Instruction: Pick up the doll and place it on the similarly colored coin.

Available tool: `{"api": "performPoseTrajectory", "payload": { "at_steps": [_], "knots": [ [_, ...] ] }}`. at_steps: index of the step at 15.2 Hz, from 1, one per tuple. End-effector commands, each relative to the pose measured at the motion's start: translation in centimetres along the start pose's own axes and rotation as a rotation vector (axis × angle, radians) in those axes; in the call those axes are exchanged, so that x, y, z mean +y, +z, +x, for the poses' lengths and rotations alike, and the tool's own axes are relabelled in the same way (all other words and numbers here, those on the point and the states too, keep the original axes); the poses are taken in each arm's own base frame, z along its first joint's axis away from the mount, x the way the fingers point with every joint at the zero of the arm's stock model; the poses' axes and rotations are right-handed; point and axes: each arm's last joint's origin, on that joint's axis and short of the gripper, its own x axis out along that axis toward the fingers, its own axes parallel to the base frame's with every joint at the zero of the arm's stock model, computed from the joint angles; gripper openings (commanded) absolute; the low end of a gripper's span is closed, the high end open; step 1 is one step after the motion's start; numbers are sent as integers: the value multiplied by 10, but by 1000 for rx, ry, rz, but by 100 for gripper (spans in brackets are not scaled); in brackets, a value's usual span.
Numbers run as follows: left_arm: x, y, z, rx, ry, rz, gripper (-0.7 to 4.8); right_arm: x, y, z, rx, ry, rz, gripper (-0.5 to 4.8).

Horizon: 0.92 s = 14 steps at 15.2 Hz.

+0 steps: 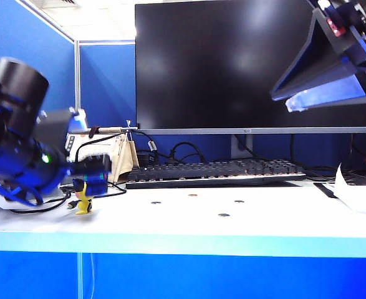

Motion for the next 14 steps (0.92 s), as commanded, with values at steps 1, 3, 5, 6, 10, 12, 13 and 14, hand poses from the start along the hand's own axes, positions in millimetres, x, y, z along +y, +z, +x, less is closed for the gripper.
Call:
{"api": "performPoseTrajectory", "payload": {
  "at_steps": [1, 3, 5, 6, 10, 12, 13, 14],
  "knots": [
    [-2, 4, 5, -9, -31, -9, 479, 0, 2, 0, -18, 1, -13, 212],
    [-3, 7, 10, 8, -28, -7, 479, 0, 2, 0, -18, 1, -12, 212],
    [-4, 7, 11, 22, -28, -5, 432, 0, 2, 0, -17, 1, -11, 212],
    [-4, 7, 11, 26, -27, -5, 425, 1, 2, 0, -17, 5, -11, 212],
    [-4, 7, 11, 27, -27, -5, 309, 1, 1, 0, -15, 5, -10, 212],
    [-4, 7, 11, 28, -26, -4, 276, 1, 1, 0, -15, 5, -10, 212],
    [-4, 7, 11, 29, -26, -4, 246, 1, 1, 0, -15, 5, -10, 212],
    [-4, 7, 11, 29, -26, -4, 199, 1, 1, 0, -15, 5, -10, 212]
  ]
}}
